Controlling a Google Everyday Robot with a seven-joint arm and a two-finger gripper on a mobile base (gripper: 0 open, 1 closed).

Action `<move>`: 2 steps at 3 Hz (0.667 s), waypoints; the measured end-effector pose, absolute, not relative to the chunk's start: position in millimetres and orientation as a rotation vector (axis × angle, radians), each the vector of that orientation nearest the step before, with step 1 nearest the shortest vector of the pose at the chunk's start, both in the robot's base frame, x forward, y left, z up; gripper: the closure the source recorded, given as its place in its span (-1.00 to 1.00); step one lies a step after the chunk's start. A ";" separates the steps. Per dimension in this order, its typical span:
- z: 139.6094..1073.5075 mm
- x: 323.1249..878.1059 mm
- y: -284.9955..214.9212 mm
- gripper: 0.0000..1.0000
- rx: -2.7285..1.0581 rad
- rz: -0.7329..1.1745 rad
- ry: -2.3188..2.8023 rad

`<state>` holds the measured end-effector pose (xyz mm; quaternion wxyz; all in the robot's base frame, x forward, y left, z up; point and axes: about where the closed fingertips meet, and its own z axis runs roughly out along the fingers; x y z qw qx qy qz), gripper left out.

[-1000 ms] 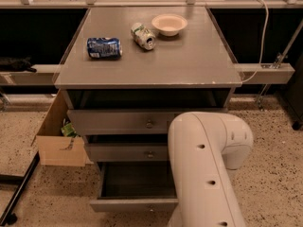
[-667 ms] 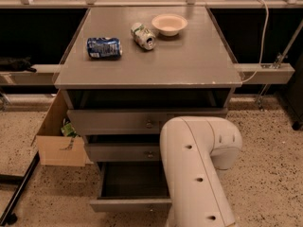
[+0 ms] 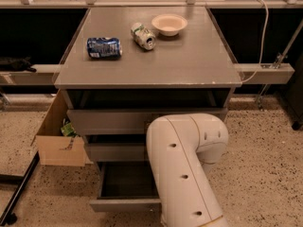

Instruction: Close bottom drawer

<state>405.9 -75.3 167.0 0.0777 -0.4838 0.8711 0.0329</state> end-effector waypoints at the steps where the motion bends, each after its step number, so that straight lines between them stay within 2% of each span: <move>1: 166.9 407.6 -74.7 1.00 -1.448 0.096 2.607; 2: 161.1 408.4 -72.3 1.00 -1.502 0.122 2.632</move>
Offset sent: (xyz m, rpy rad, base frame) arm 0.0073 0.0097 -0.0228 -0.0509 0.2219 0.1218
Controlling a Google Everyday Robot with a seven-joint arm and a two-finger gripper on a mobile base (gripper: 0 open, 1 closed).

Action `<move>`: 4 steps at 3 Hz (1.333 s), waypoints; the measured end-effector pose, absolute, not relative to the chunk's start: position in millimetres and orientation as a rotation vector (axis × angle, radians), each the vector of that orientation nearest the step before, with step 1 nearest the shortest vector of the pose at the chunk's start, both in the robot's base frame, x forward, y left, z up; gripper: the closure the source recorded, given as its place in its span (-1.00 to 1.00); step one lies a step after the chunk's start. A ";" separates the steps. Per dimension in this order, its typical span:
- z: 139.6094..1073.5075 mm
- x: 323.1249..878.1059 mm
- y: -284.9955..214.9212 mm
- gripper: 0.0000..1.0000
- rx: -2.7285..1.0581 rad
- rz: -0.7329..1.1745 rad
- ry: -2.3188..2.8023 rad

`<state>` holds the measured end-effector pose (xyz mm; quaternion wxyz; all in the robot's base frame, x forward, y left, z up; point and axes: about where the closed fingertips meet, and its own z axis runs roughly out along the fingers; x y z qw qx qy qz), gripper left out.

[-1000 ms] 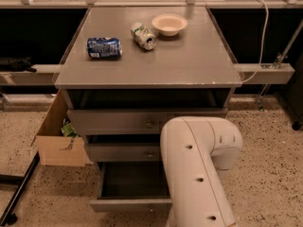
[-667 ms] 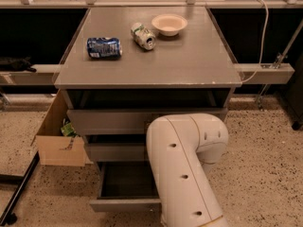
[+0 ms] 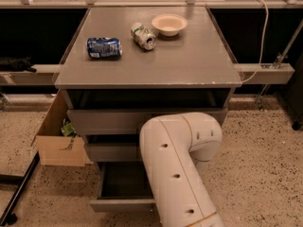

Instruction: Close bottom drawer

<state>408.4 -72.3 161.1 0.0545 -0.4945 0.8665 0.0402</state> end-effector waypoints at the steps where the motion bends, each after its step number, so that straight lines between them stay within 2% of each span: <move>1: 165.5 434.8 -28.6 1.00 -1.544 0.258 2.478; 2: 172.3 407.9 -9.8 1.00 -1.361 0.351 2.415; 4: 180.4 425.2 -26.8 1.00 -1.215 0.289 2.398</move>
Offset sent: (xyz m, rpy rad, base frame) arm 0.0025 -0.0071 0.0364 0.3948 -0.4434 -0.3509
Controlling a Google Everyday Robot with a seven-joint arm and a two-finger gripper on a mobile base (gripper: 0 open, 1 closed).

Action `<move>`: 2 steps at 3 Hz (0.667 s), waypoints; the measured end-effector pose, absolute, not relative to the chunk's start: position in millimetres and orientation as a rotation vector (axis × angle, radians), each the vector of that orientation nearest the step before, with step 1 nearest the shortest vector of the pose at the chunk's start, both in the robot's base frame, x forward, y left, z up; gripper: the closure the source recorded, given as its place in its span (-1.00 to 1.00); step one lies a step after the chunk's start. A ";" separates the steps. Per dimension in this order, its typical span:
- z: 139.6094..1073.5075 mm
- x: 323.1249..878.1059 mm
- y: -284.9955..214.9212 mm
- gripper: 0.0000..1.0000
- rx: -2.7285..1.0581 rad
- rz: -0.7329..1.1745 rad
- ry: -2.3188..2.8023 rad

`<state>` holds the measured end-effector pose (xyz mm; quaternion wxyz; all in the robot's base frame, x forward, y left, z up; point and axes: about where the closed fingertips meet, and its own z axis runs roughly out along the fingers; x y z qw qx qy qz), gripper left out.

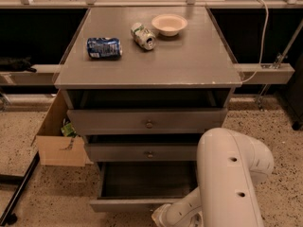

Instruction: Close bottom drawer

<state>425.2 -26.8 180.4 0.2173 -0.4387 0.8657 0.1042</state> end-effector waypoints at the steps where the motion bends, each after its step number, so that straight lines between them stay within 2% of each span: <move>1: 186.1 433.6 -22.8 1.00 -1.192 0.272 2.395; 2: 205.8 452.7 -1.9 1.00 -1.174 0.225 2.350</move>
Offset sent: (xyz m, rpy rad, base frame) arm 0.0736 0.0521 0.0645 -0.0295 -0.2321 -0.0681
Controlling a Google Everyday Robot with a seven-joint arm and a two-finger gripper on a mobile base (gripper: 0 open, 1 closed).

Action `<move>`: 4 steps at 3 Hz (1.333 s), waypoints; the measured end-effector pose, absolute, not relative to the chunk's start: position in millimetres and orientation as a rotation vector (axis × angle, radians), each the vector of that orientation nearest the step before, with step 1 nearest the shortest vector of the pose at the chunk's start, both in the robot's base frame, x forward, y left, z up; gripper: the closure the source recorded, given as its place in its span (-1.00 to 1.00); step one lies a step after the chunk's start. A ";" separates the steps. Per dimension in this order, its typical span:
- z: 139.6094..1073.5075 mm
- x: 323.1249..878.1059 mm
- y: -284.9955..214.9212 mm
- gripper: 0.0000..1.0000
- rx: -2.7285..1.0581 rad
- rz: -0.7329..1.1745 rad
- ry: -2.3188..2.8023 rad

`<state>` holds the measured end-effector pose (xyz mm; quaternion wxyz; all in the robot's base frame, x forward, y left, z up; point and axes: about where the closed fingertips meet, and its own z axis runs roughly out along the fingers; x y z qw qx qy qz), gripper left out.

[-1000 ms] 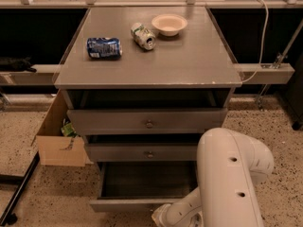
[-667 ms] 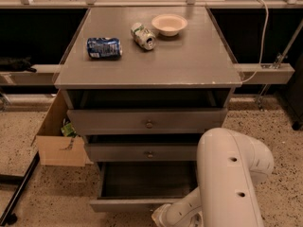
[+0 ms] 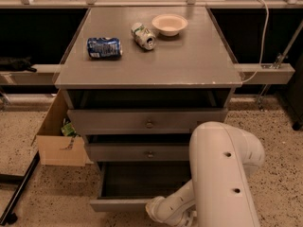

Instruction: Close bottom drawer

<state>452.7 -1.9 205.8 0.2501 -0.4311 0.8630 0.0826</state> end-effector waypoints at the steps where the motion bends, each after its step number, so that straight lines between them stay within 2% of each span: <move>1: 223.2 482.4 15.9 1.00 -1.125 0.135 2.280; 3: 218.1 482.8 10.4 1.00 -1.147 0.095 2.298; 4: 201.2 485.7 -30.6 1.00 -1.072 0.020 2.400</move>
Offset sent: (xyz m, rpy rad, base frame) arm 0.0256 0.0177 0.0157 -0.0091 -0.0896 -0.0254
